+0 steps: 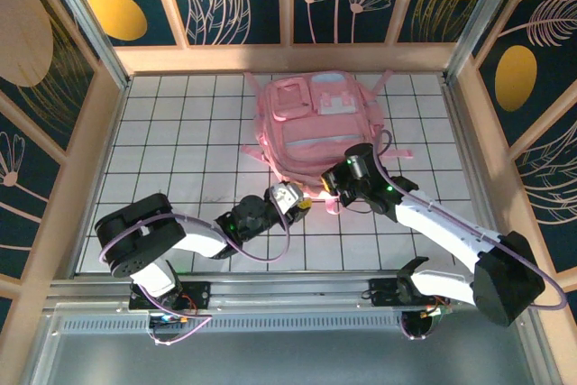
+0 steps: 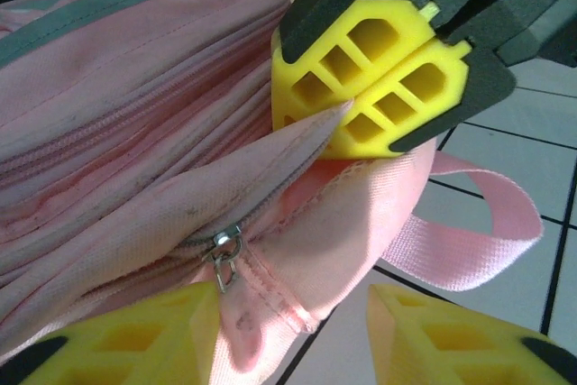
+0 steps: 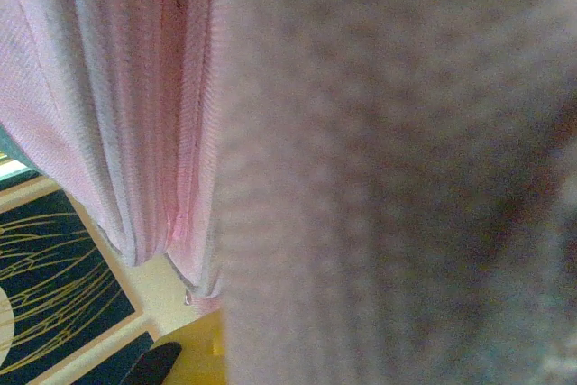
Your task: Pack the student bag
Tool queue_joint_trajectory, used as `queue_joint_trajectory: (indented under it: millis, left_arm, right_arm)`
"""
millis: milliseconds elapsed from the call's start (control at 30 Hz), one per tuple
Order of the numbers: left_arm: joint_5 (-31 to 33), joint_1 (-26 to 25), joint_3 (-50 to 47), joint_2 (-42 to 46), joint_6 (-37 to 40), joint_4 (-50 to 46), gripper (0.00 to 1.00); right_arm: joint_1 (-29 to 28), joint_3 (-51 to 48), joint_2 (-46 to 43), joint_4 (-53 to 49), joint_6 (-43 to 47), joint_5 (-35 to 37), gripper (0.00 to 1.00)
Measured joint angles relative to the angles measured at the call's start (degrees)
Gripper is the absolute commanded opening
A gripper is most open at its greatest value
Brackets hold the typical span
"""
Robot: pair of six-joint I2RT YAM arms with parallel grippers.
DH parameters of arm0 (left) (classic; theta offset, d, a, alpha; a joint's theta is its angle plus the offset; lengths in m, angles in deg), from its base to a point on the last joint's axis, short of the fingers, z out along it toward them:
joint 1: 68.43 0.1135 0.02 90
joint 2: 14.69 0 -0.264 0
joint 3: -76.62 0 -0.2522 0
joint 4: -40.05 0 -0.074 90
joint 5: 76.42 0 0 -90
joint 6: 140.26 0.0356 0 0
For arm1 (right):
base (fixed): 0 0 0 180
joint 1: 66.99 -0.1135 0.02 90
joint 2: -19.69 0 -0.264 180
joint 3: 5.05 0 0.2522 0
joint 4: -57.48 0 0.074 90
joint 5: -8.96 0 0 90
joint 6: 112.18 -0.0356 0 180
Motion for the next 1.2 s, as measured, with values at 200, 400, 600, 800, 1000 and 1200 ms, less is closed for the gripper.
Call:
queue_joint_trajectory:
  millis: [200, 400, 600, 800, 1000, 1200]
  left_arm:
    - [1.7, 0.0, 1.2, -2.2, -0.5, 0.3, 0.4]
    - [3.4, 0.0, 1.5, -3.9, -1.0, 0.4, 0.38]
    - [4.9, 0.0, 2.3, -4.0, -1.2, 0.2, 0.37]
    - [5.1, 0.1, 2.9, -4.0, -1.8, -0.5, 0.22]
    - [4.1, 0.9, 3.1, -4.0, -2.7, -0.6, 0.0]
    - [2.8, 1.4, 3.0, -3.0, -3.2, -2.1, 0.0]
  right_arm:
    - [-0.3, 0.0, 0.1, 0.4, 0.0, 0.0, 0.0]
    - [-0.5, 0.0, 0.1, 0.6, 0.0, 0.0, 0.0]
    - [-0.8, 0.0, 0.1, 1.2, 0.0, 0.5, 0.0]
    - [-1.0, 0.0, 0.1, 1.6, 0.0, 0.9, 0.0]
    - [-1.2, -0.1, 0.0, 2.1, 0.0, 1.6, 0.0]
    - [-1.3, -0.7, -0.5, 2.1, 0.3, 2.1, 0.0]
